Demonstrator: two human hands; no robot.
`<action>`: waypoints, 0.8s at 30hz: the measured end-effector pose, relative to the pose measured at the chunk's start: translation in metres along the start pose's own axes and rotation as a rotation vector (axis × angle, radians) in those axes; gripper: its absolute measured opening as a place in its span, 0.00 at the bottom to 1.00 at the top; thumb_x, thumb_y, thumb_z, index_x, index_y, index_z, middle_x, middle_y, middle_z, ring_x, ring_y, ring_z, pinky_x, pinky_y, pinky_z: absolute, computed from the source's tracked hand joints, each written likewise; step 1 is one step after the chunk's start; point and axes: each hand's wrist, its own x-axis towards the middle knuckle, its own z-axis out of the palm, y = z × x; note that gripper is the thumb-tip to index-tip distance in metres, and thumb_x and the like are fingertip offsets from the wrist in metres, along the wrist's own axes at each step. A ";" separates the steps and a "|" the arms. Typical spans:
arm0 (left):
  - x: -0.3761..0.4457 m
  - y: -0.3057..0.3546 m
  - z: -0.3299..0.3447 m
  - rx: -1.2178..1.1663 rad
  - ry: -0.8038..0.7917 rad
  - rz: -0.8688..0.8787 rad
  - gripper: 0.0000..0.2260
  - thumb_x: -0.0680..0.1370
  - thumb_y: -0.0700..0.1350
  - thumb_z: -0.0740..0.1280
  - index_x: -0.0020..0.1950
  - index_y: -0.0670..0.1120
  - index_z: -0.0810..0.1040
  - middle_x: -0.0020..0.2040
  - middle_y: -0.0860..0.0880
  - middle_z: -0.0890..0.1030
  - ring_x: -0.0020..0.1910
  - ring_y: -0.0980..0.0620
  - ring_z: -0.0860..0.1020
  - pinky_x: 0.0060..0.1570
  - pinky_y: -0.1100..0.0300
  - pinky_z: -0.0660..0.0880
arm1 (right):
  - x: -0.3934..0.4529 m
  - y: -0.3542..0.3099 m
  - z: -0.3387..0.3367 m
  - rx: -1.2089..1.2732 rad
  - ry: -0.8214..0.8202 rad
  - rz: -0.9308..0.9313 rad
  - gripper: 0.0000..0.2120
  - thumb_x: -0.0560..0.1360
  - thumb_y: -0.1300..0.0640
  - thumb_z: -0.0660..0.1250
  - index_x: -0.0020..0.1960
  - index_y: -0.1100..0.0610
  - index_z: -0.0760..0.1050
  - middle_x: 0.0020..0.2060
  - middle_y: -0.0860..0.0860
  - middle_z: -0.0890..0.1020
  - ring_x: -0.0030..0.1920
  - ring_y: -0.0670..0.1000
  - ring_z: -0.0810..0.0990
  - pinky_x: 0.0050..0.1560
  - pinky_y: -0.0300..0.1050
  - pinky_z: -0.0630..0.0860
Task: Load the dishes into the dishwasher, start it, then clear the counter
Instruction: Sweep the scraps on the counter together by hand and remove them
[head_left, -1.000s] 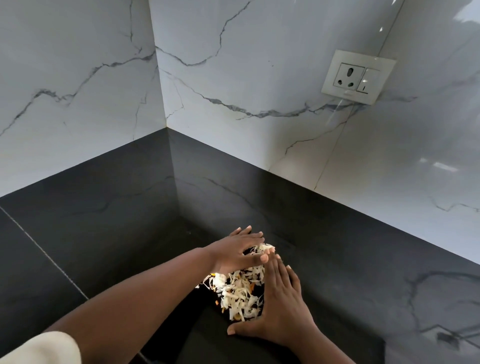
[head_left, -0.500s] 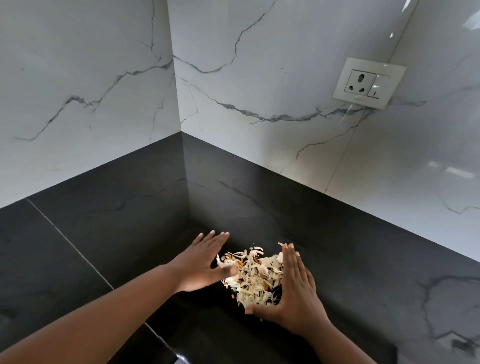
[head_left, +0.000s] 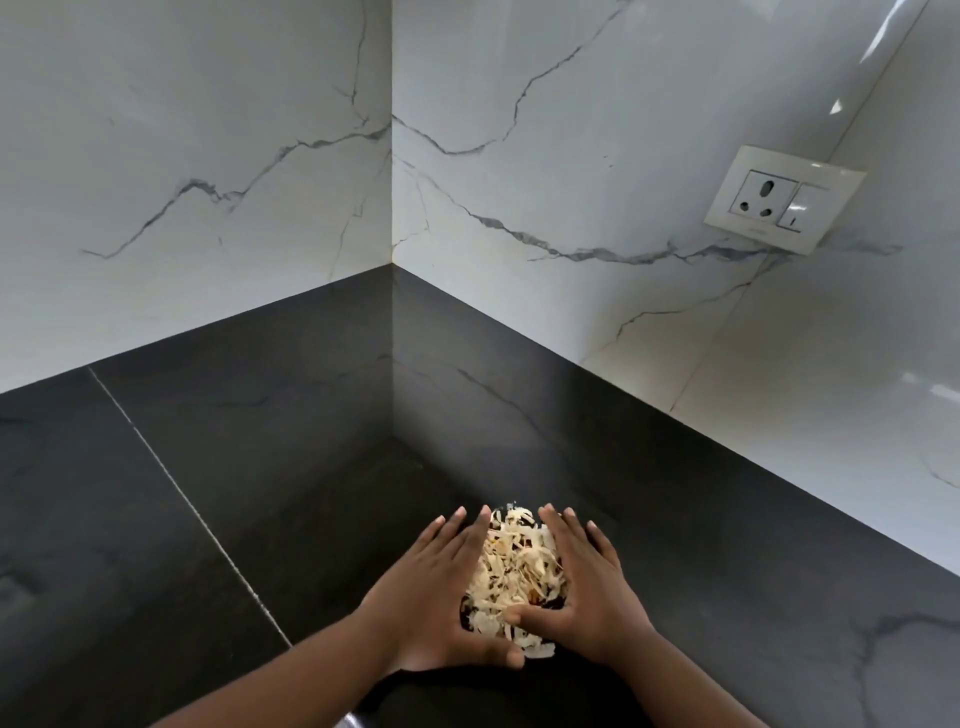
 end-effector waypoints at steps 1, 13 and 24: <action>0.001 -0.001 0.000 -0.005 0.008 0.009 0.58 0.64 0.81 0.56 0.74 0.49 0.28 0.76 0.56 0.33 0.74 0.58 0.30 0.73 0.59 0.33 | -0.001 0.001 -0.001 0.011 -0.024 -0.028 0.61 0.55 0.18 0.57 0.78 0.46 0.42 0.75 0.38 0.44 0.71 0.34 0.32 0.73 0.40 0.35; -0.007 -0.001 -0.009 -0.214 0.152 -0.067 0.54 0.64 0.78 0.55 0.77 0.50 0.33 0.74 0.60 0.35 0.67 0.67 0.24 0.68 0.66 0.30 | 0.002 -0.003 0.011 -0.188 -0.010 -0.104 0.62 0.54 0.16 0.59 0.76 0.42 0.35 0.74 0.43 0.30 0.73 0.49 0.25 0.74 0.54 0.34; 0.003 -0.005 -0.002 -0.110 0.053 -0.067 0.56 0.64 0.80 0.51 0.78 0.45 0.35 0.79 0.53 0.39 0.75 0.60 0.34 0.76 0.55 0.37 | 0.021 -0.027 0.027 -0.264 -0.022 -0.150 0.43 0.69 0.30 0.55 0.77 0.41 0.43 0.78 0.47 0.44 0.75 0.50 0.33 0.72 0.46 0.30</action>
